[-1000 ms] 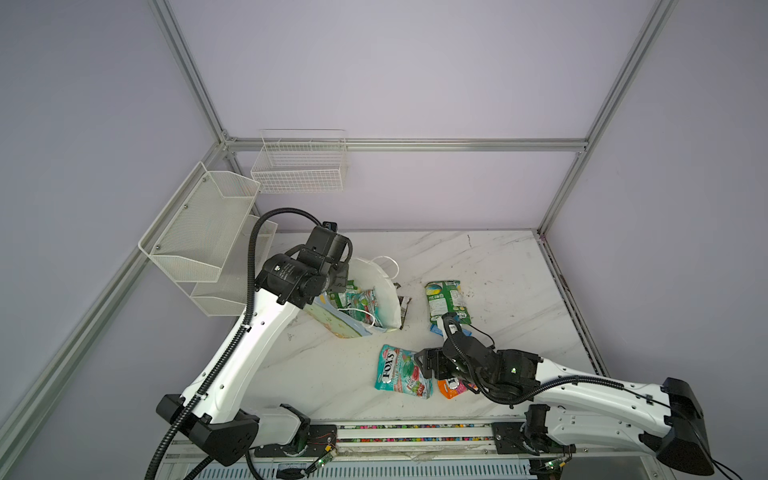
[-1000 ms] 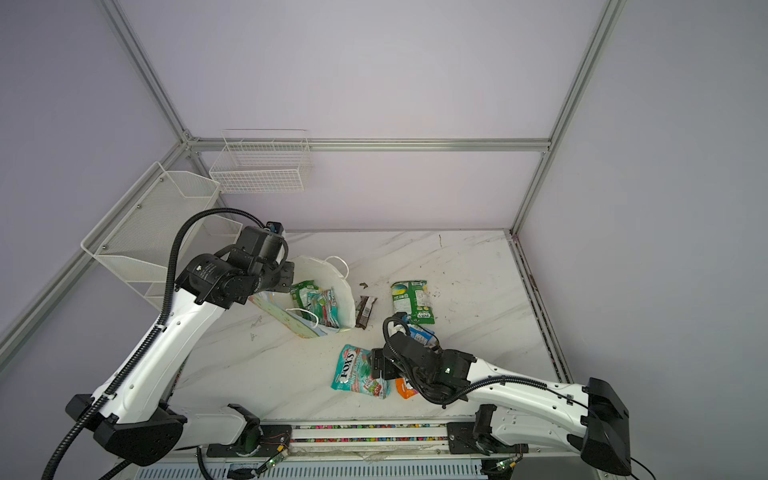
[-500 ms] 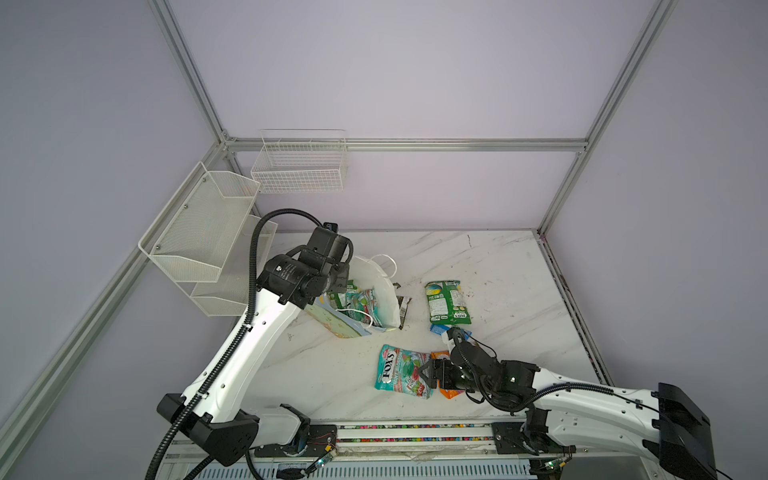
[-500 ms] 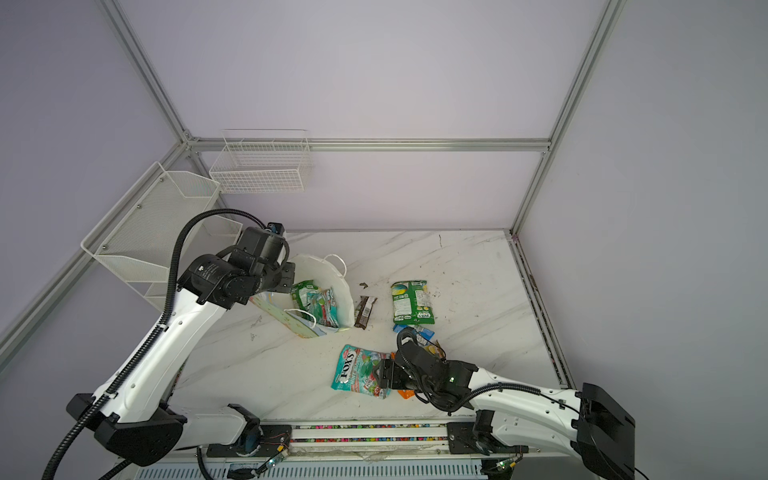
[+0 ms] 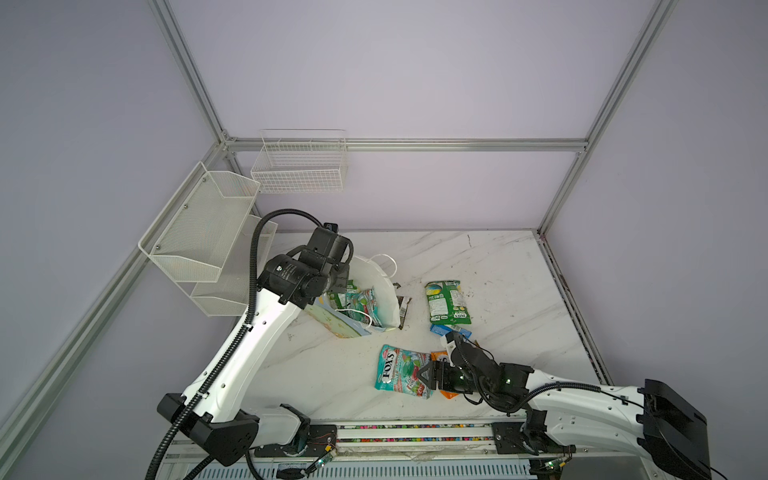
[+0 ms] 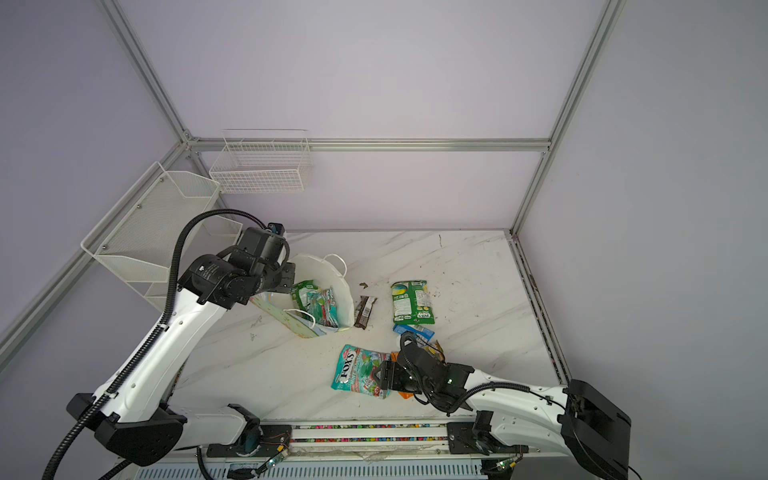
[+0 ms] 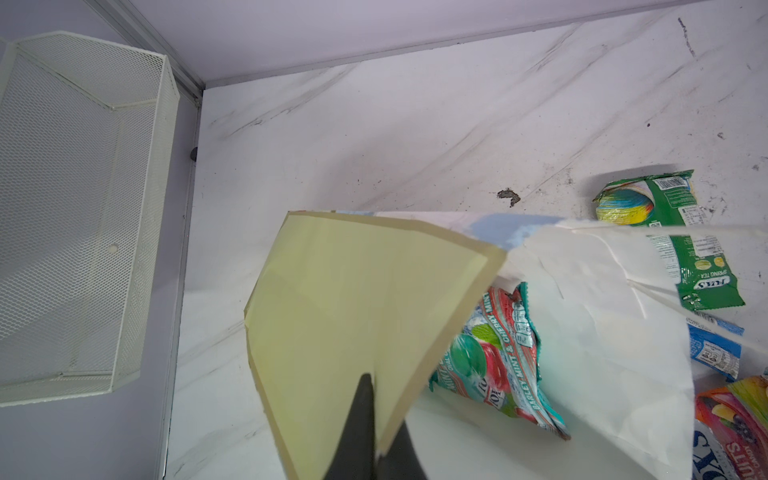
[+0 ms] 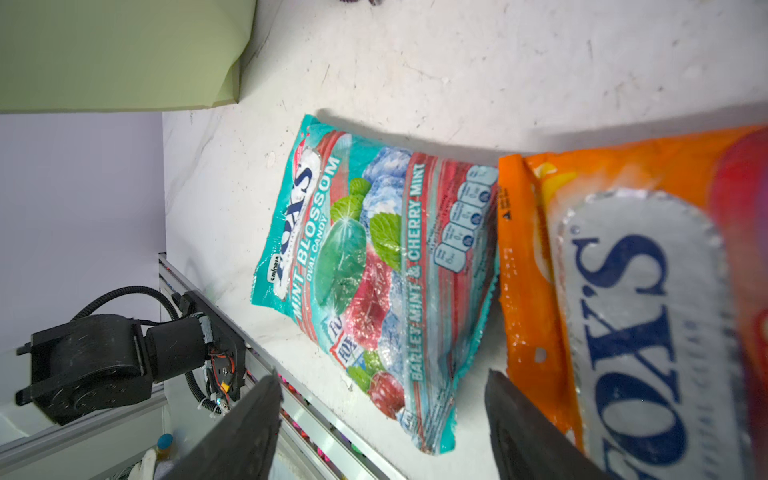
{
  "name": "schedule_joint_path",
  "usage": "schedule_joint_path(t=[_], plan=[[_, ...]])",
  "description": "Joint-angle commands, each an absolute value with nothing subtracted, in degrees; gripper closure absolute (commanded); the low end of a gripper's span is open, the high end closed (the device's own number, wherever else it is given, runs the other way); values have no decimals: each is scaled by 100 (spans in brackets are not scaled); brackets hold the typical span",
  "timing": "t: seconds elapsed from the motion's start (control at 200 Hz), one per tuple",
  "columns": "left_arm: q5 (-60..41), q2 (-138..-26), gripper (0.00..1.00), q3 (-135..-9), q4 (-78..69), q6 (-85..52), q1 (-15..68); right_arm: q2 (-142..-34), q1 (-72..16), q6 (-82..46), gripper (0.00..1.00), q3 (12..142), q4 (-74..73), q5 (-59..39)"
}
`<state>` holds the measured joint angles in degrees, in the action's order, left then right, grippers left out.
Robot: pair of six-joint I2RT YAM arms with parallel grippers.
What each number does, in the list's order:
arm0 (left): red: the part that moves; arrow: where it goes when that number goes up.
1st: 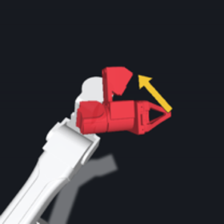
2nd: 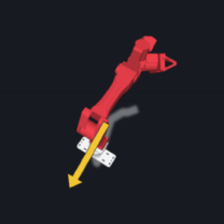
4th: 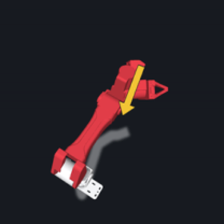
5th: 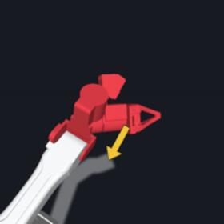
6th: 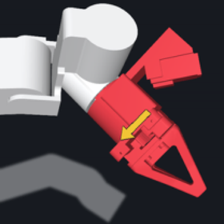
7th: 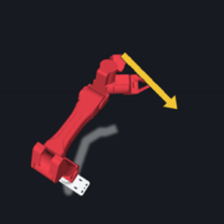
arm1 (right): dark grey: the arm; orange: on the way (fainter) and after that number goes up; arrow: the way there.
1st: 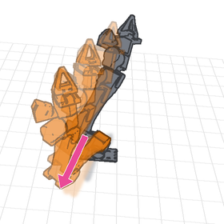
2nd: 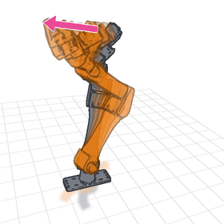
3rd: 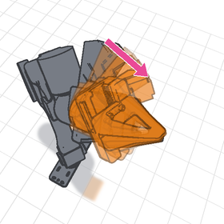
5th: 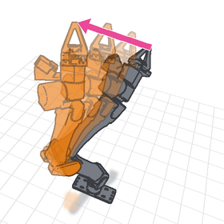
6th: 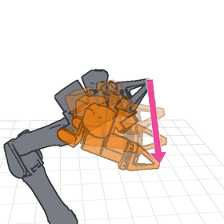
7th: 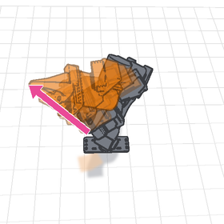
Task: Place the snacks into the paper bag
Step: 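Position the open right gripper at the teal Mint Blossom packet's edge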
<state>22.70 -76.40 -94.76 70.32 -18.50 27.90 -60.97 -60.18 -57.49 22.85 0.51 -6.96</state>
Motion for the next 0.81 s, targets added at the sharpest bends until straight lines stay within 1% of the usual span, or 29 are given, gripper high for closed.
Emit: schedule_joint_path(t=[0.0, 0.59, 0.8], plan=[[2211, -7586, 100, -9308, 7010, -1907, 2822, -6184, -5977, -5927, 23, 2215, -137, -712], [2225, -7585, 100, -9255, 7000, -1925, 2821, -6787, -5967, -5977, 28, 1975, -892, -835], [2224, -7572, 100, -9212, 6988, -1925, 2821, -7179, -5950, -6037, 33, 1894, -1310, -897]])
